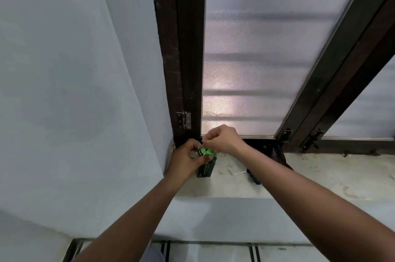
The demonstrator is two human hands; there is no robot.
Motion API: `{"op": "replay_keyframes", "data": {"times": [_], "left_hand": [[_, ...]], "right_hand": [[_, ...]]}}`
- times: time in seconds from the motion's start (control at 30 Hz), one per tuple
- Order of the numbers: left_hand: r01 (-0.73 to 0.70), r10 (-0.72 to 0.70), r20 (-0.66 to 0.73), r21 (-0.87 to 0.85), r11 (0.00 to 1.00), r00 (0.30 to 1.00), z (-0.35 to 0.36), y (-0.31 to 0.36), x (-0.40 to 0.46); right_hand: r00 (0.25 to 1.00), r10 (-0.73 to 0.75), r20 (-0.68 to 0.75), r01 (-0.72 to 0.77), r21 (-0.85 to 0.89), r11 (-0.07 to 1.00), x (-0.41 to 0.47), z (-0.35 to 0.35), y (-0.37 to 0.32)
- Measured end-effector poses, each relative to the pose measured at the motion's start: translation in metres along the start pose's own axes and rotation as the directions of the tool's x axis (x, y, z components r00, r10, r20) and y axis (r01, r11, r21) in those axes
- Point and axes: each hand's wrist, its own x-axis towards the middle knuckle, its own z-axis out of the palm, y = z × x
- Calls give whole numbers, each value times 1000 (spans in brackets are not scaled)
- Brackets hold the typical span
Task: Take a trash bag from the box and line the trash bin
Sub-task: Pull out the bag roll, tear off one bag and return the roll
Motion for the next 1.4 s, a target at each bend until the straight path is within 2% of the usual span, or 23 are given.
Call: {"op": "replay_keyframes", "data": {"times": [0.1,0.33,0.43,0.57,0.7,0.8,0.83,0.87,0.93,0.97,1.03,1.13,1.17,1.2,1.27,1.3,1.4], "left_hand": [[14,-14,5,-57,998,1000,-3,-2,1],[57,-54,24,-103,993,998,-4,-8,4],[26,-23,54,-64,998,998,-3,-11,3],[-24,25,9,-36,999,1000,-1,-12,1],[-57,57,29,-7,998,998,2,-12,-2],[-95,92,44,62,994,995,5,-13,-4],[-99,95,55,70,993,994,6,-14,-3],[-97,92,66,76,992,994,7,-14,-2],[-85,78,68,114,990,995,8,-13,1],[-80,73,54,142,987,996,9,-13,3],[-59,61,-5,192,980,998,10,-9,5],[13,14,-148,177,984,989,16,-5,5],[60,-36,-189,121,991,981,18,-3,5],[112,-93,-222,73,991,971,21,-3,5],[189,-167,-254,62,980,953,22,-8,5],[224,-191,-252,110,968,949,22,-12,7],[313,-273,-193,223,923,943,18,-21,9]], "right_hand": [[997,-73,-6,72,-119,990,-1,9,-4],[985,-161,-61,148,-174,974,-6,20,1],[975,-203,-90,178,-231,956,-5,23,6],[967,-223,-121,191,-229,954,-6,28,12],[952,-264,-154,216,-270,938,-16,28,17],[947,-301,-111,252,-322,913,-23,29,23],[949,-294,-111,258,-261,930,-26,29,26],[951,-273,-143,255,-130,958,-30,28,28],[943,-178,-282,223,137,965,-38,26,38],[935,-115,-336,189,199,962,-43,26,44],[949,-22,-315,85,188,978,-51,28,62],[989,76,-131,-67,69,995,-60,39,82],[989,118,-94,-107,120,987,-60,43,86],[984,166,-68,-145,242,959,-60,46,87],[960,271,-66,-211,464,860,-55,50,87],[949,301,-91,-220,492,843,-51,50,87],[936,298,-185,-203,407,890,-38,47,85]]}}
